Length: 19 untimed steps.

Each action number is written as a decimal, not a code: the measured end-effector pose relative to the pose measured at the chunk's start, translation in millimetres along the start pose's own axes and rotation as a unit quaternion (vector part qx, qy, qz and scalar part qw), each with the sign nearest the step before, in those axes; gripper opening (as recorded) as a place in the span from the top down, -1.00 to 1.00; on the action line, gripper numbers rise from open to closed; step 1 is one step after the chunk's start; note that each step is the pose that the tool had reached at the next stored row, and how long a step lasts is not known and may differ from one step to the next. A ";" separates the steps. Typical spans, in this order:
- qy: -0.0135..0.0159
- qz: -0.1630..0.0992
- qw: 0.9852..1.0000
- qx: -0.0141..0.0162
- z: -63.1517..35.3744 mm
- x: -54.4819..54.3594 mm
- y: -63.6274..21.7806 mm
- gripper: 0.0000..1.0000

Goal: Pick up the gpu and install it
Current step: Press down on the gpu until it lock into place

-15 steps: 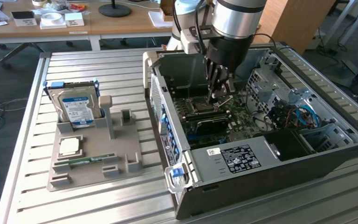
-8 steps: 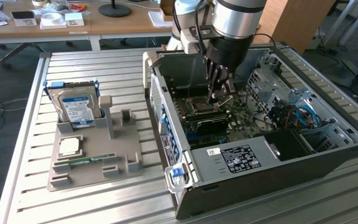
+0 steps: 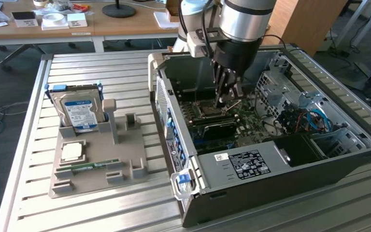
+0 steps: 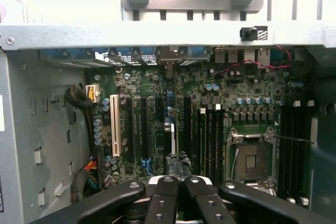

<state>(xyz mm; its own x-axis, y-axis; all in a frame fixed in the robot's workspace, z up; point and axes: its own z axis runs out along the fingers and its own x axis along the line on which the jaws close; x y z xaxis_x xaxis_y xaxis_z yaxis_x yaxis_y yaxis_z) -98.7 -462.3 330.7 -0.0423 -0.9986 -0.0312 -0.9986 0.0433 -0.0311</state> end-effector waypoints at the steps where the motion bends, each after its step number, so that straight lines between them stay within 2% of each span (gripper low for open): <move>1: 0.000 0.000 1.000 0.000 1.8 0.0 0.0 0.79; 4: 0.000 0.000 1.000 0.000 6.2 0.2 0.2 0.79; 12: -0.001 0.000 1.000 0.000 8.0 0.0 -3.6 0.79; 19: -0.001 0.000 1.000 0.000 19.3 0.2 -8.7 0.79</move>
<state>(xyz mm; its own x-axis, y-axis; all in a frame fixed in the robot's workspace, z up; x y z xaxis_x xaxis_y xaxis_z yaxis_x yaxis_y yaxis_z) -89.4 -462.3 311.7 -0.0424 -0.9986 -0.0329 -0.9986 0.0435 -0.0310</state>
